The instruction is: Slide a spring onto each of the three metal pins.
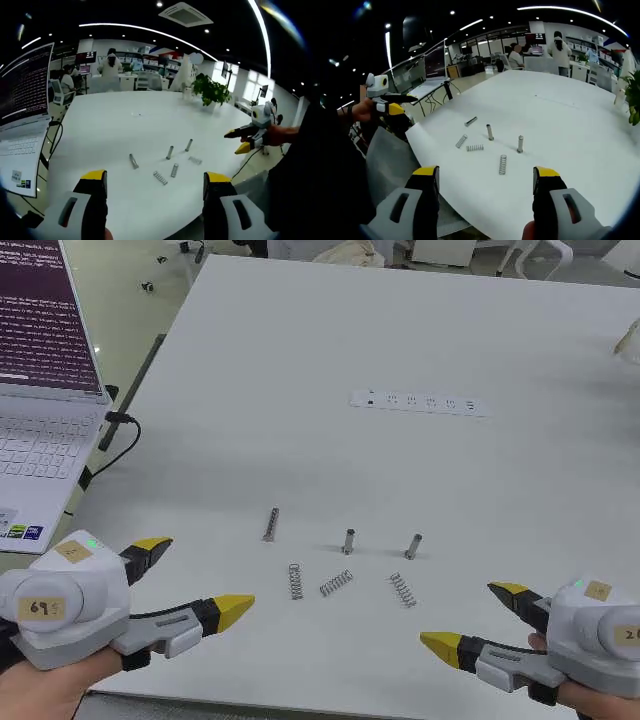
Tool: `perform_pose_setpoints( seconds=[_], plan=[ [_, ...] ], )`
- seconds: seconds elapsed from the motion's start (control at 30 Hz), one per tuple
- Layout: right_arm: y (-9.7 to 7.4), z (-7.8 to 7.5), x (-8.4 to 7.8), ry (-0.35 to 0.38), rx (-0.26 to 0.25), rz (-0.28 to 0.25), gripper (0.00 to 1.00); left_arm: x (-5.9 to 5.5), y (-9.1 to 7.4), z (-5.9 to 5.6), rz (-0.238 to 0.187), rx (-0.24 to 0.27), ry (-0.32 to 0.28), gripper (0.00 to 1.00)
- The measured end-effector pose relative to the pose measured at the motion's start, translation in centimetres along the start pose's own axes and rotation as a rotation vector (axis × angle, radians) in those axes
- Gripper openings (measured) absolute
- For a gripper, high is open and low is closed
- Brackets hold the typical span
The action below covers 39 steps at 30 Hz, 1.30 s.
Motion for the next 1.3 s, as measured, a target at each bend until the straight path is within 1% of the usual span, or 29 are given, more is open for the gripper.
perform_pose_setpoints(
  seconds=[0.17,0.27,0.47,0.57,0.6,0.73,0.8,0.97,1.1,1.2,1.3],
  plan=[
    [0.2,0.4,0.2,-0.009,-0.004,-0.001,0.75,-0.1,0.3,0.5,-0.003,-0.009,0.012,0.75],
    [0.4,0.6,0.3,-0.016,-0.002,0.003,0.75,0.0,0.4,0.7,-0.010,-0.008,0.005,0.75],
    [0.7,0.7,0.2,-0.014,0.000,0.007,0.74,0.0,0.4,0.8,-0.019,-0.008,-0.002,0.75],
    [1.0,0.6,0.1,-0.011,0.001,0.009,0.74,-0.3,0.3,0.9,-0.021,-0.007,-0.010,0.75],
    [1.1,0.6,0.0,-0.010,0.002,0.010,0.74,-0.5,0.2,1.0,-0.025,-0.005,-0.024,0.74],
    [1.2,0.6,0.0,-0.008,0.011,0.019,0.74,-0.7,0.2,1.2,-0.027,0.011,-0.035,0.74],
    [1.2,0.5,0.2,-0.014,0.016,0.022,0.74,-0.6,0.2,1.3,-0.036,0.017,-0.045,0.75],
    [1.3,0.0,0.4,-0.017,0.014,0.033,0.75,-0.7,0.3,1.3,-0.036,0.021,-0.049,0.74],
    [1.3,0.0,0.8,-0.020,0.013,0.024,0.75,-0.8,0.3,1.2,-0.027,0.019,-0.044,0.74],
    [1.3,-0.1,0.8,-0.016,0.007,0.023,0.75,-0.9,0.4,1.3,-0.026,0.015,-0.047,0.74],
    [1.3,0.0,0.7,-0.010,0.002,0.017,0.75,-0.8,0.5,1.3,-0.019,0.006,-0.037,0.74]
  ],
)
Point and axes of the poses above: the centre of the closed fingertips' face, and the gripper's own axes: y roughly forward along the fingers, z roughly to its left, x roughly out of its top, the point moved 10 cm from there along -y, roughly backward along the fingers, and after that the axes turned 13 degrees about x, right-handed, at the moved point
